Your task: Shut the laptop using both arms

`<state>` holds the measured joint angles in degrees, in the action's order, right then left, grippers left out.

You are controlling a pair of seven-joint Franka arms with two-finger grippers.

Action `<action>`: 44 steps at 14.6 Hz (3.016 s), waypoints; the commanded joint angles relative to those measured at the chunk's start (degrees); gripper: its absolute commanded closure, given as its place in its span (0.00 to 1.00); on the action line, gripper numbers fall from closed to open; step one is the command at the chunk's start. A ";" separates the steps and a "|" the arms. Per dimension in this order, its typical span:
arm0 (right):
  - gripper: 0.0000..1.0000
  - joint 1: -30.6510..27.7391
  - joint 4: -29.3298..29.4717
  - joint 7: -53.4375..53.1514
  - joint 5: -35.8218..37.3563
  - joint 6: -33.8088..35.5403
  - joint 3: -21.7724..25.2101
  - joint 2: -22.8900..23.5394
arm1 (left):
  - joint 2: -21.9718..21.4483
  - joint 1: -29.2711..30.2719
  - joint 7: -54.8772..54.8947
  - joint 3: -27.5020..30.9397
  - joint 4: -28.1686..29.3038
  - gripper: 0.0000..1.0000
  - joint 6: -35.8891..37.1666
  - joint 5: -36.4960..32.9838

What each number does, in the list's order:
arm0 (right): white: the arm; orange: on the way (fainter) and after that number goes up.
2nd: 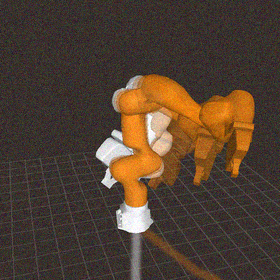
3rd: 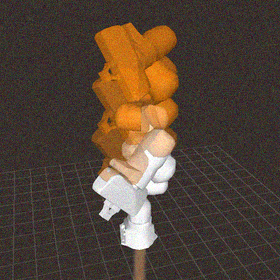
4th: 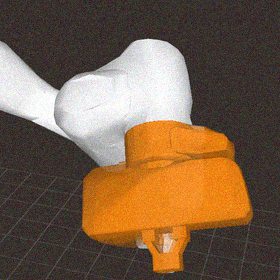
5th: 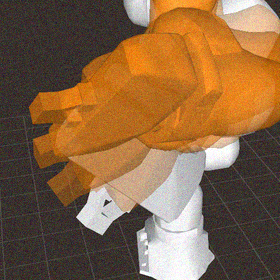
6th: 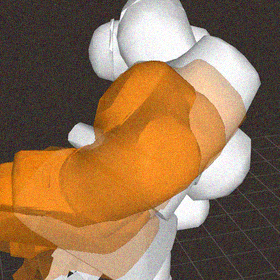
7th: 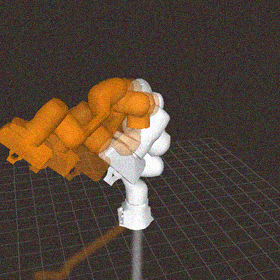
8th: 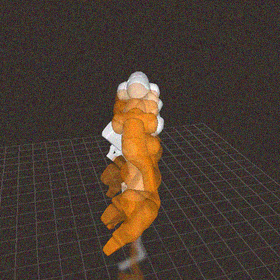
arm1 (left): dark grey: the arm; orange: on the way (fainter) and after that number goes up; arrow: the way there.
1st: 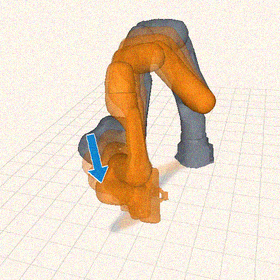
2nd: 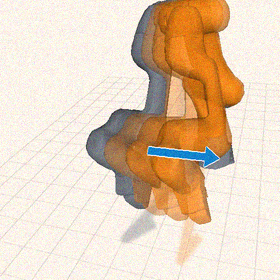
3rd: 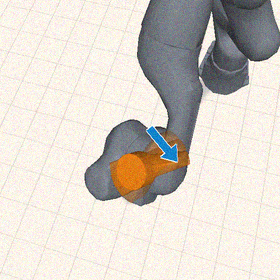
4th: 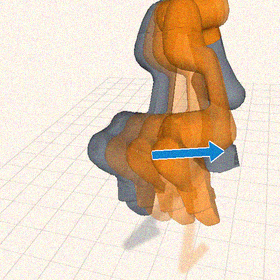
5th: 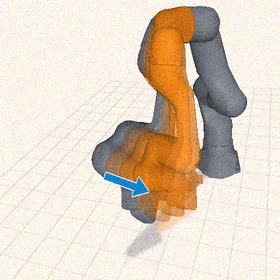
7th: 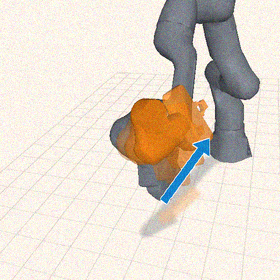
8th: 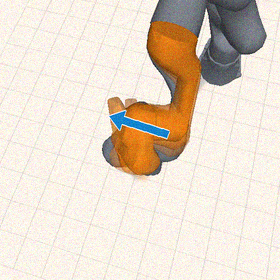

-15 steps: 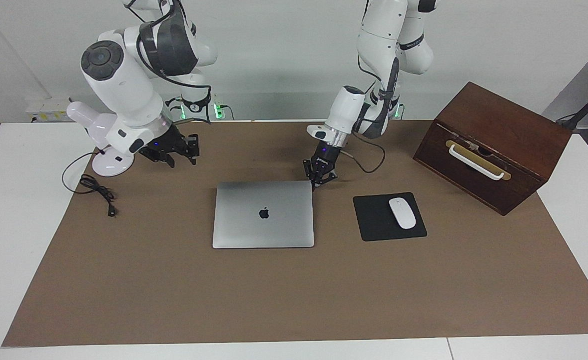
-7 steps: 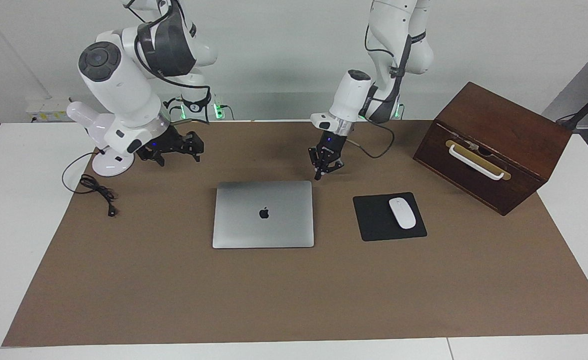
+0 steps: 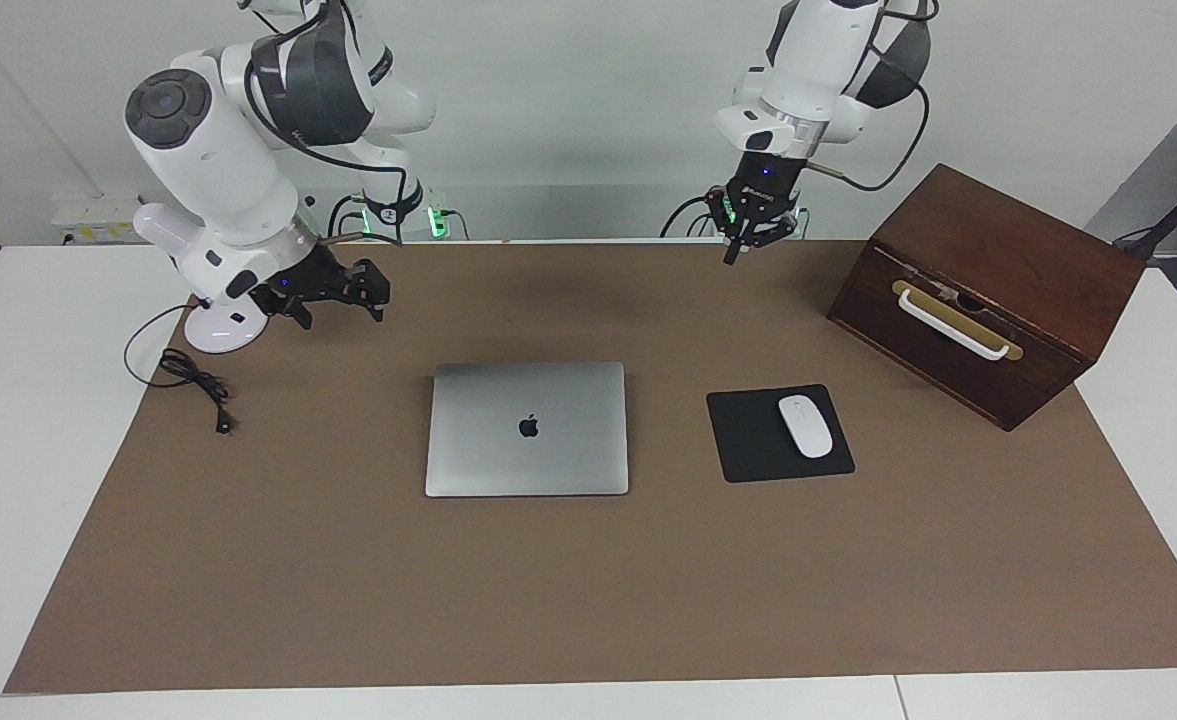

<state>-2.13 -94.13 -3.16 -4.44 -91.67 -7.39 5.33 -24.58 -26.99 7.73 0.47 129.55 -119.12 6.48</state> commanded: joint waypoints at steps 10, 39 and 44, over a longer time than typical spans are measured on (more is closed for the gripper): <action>0.00 7.32 -4.05 -0.26 2.07 -0.35 7.92 -4.54 | 0.76 22.68 -0.43 -0.38 -13.61 0.00 14.00 -0.68; 0.00 4.51 -1.94 0.35 2.94 -3.95 10.91 -4.54 | 19.48 28.22 -5.89 -1.09 -30.32 0.00 22.62 -3.49; 0.00 5.03 -1.59 0.26 2.77 -3.08 10.82 -4.71 | 19.39 28.13 -5.89 -0.74 -30.14 0.00 22.53 -3.58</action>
<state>2.69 -96.17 -3.17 -2.21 -96.30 3.69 1.15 -4.18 1.79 2.69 -0.88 98.55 -96.80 4.05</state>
